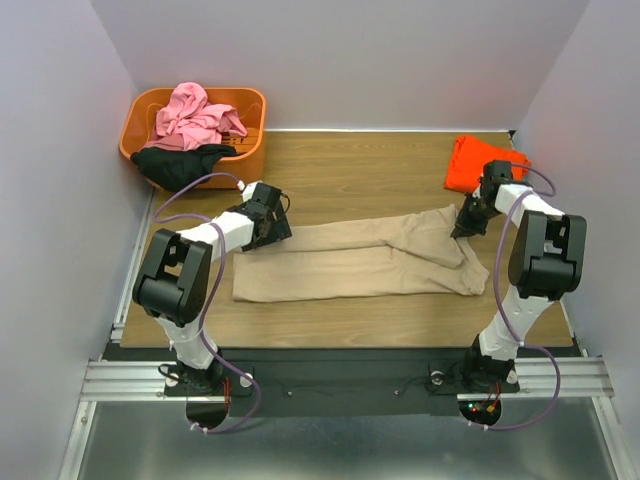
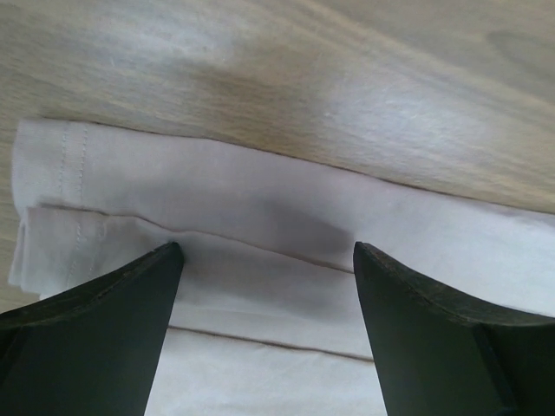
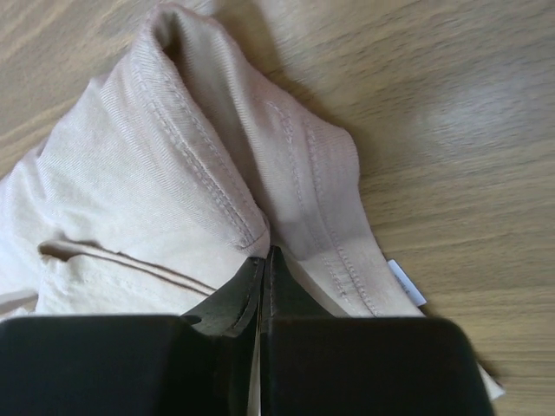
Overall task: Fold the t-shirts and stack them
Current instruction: Fold the tshirt
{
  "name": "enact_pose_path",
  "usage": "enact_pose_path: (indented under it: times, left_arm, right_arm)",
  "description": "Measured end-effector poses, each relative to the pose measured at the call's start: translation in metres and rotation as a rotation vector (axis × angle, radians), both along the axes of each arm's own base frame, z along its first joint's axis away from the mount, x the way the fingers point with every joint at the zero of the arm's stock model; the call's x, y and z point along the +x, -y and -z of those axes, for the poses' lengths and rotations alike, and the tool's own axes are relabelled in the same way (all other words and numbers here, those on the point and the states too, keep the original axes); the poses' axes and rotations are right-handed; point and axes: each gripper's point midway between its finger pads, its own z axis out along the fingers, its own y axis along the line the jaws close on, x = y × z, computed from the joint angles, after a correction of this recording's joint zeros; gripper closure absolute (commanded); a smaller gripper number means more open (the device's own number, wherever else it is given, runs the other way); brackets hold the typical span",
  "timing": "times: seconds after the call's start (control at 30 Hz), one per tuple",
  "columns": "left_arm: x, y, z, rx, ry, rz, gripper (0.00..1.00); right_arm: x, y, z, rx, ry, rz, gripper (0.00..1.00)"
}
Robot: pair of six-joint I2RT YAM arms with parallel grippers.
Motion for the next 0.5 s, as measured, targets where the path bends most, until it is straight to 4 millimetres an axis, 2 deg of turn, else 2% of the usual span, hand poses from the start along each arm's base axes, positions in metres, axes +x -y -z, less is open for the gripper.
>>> enact_pose_path:
  times: [0.03,0.3,0.43,0.5]
  left_arm:
    - [0.000,-0.002,0.006,0.010,-0.003,-0.005,0.07]
    - [0.005,0.002,0.004,-0.002,0.027,-0.009,0.07]
    - [0.007,0.003,0.003,-0.009,0.033,-0.006,0.07]
    - [0.006,0.003,0.002,-0.011,0.034,-0.006,0.07]
  right_arm:
    - [0.000,0.002,0.000,-0.008,0.000,0.004,1.00]
    - [-0.002,0.026,0.002,-0.066,-0.018,0.077,0.97]
    - [-0.003,0.031,0.001,-0.060,-0.023,0.095,0.74]
    - [-0.001,0.031,-0.002,-0.058,-0.014,0.088,0.67]
